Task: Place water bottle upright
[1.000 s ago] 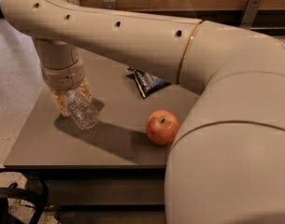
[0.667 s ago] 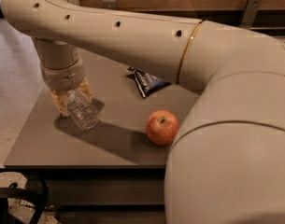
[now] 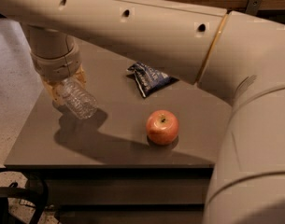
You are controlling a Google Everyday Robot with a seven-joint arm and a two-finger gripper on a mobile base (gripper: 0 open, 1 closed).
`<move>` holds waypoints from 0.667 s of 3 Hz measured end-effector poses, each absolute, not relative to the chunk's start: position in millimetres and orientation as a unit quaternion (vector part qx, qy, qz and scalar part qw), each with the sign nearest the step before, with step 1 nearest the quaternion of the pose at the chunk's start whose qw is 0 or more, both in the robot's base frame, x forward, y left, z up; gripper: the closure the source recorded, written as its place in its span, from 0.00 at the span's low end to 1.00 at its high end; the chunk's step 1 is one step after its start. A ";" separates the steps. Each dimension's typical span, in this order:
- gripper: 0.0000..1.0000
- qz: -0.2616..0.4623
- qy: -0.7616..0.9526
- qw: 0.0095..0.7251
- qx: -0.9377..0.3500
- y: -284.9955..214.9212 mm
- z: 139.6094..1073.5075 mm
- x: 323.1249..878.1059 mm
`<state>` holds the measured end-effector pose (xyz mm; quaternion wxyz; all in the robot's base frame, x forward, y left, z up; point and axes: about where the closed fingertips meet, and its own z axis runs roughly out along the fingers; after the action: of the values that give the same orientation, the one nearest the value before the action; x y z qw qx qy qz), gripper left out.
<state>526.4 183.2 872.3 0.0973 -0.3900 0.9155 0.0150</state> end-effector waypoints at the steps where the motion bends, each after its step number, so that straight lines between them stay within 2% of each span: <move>1: 1.00 0.009 0.898 0.157 -0.411 177.4 901.8 525.8; 2: 1.00 0.023 0.874 0.216 -0.434 175.6 916.4 528.3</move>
Offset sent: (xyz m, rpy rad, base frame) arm 0.0086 -0.0029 0.0623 0.2135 -0.3607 0.1907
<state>528.3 175.6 916.4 0.2163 -0.4336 0.8744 0.0225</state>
